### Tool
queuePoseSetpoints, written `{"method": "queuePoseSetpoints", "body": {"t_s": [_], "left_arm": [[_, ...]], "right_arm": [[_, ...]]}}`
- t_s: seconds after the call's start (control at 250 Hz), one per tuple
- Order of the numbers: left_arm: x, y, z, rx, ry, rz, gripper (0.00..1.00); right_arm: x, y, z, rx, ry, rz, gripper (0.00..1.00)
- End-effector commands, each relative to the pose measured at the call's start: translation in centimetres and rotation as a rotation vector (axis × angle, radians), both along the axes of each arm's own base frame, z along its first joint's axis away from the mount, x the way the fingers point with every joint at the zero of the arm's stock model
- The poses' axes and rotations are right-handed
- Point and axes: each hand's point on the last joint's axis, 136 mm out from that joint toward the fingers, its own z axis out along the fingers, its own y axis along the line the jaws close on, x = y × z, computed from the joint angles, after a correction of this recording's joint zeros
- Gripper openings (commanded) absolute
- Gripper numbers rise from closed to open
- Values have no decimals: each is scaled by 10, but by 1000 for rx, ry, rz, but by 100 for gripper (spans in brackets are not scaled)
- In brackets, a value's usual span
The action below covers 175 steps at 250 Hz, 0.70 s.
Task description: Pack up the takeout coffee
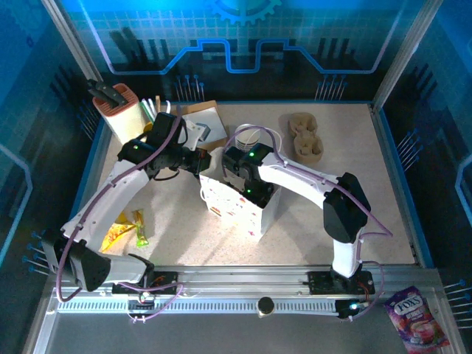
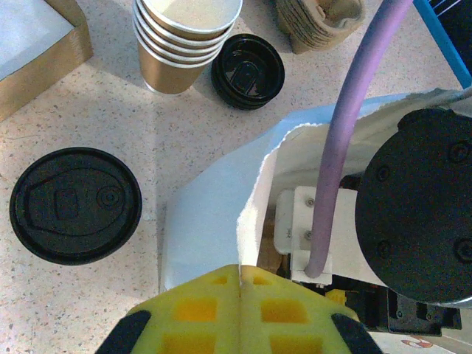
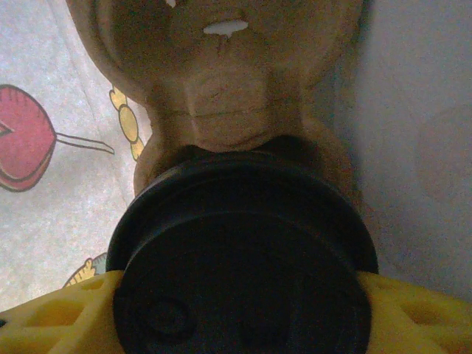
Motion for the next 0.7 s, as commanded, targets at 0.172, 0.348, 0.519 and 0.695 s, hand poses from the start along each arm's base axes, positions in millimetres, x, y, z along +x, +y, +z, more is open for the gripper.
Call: {"method": "queuePoseSetpoints", "body": {"t_s": [0.172, 0.348, 0.519, 0.695], "left_arm": [[-8, -3, 2, -12, -5, -34, 0], [-8, -3, 1, -12, -4, -35, 0], [-8, -3, 1, -11, -5, -36, 0], [-8, -3, 2, -11, -8, -35, 0]], "right_arm": [[6, -3, -39, -82, -10, 1, 44], [6, 0, -29, -65, -25, 6, 47], [6, 1, -23, -66, -37, 14, 56], [5, 3, -12, -60, -58, 19, 66]]}}
